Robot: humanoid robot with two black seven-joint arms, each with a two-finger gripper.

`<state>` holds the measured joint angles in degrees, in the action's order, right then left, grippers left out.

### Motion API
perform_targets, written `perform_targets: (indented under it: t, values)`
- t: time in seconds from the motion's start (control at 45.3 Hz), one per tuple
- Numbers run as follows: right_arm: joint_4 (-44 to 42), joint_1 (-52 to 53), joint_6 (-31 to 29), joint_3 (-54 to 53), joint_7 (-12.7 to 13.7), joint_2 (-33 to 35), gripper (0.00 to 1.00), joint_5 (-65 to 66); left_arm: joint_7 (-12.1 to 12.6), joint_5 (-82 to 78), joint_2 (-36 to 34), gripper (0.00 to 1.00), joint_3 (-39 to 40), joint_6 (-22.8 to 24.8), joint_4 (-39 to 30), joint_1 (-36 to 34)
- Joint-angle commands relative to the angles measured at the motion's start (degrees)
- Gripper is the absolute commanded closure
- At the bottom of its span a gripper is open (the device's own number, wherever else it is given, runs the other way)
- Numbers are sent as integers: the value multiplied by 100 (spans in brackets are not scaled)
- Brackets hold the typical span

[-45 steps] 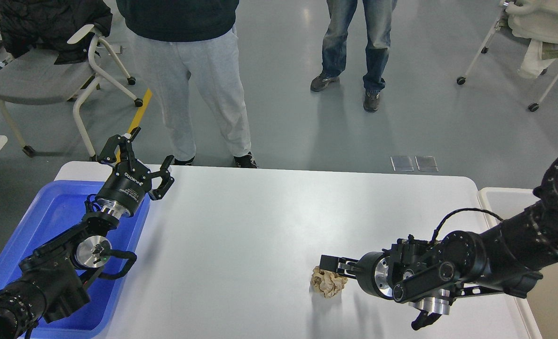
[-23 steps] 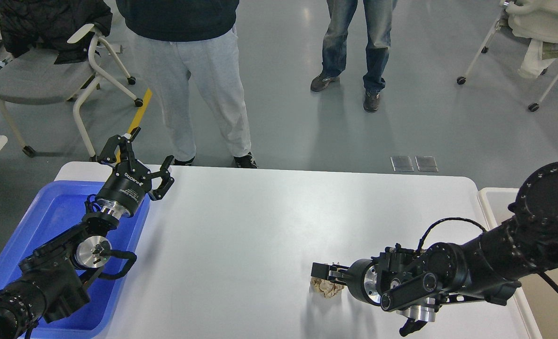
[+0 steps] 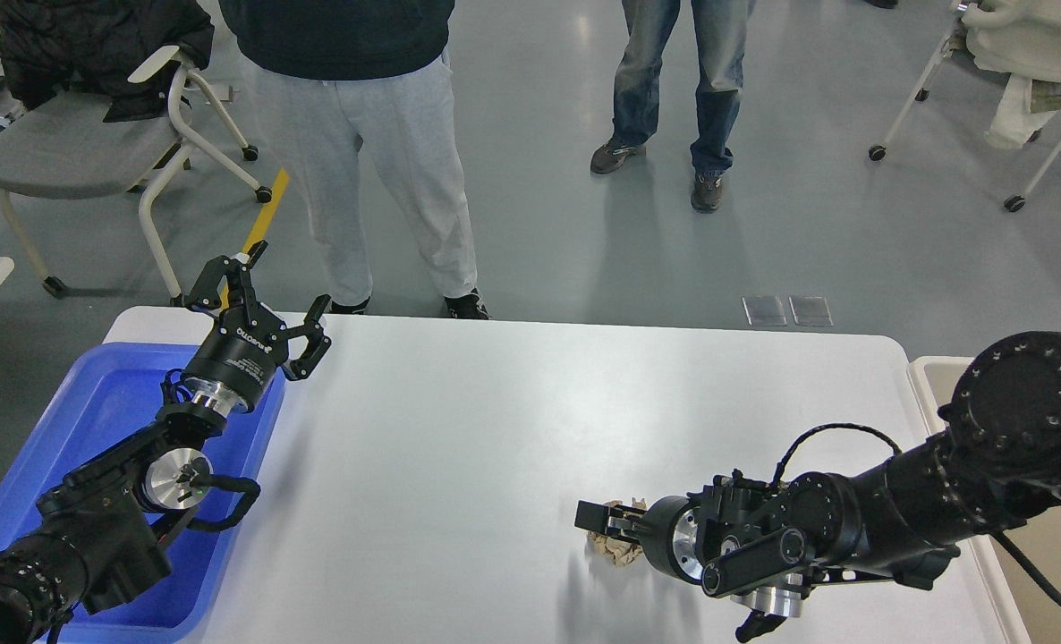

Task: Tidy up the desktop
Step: 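Lower the right gripper around the paper ball and close it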

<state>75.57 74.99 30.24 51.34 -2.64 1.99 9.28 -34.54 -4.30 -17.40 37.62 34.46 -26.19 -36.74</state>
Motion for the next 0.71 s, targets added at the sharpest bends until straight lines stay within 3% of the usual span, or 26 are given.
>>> perform_targets:
  t: [0.0,0.419,0.684]
  values:
    - [-314,-291,0,-63,0,-120,0,100,0,8,0,0,0,0,0,0]
    - [-631,-432,0,-80,-9,-199,3,171,0,-1,0,0,0,0,0,0]
    - [-658,-511,8,-71,-132,-199,17,338,0,8,0,0,0,0,0,0]
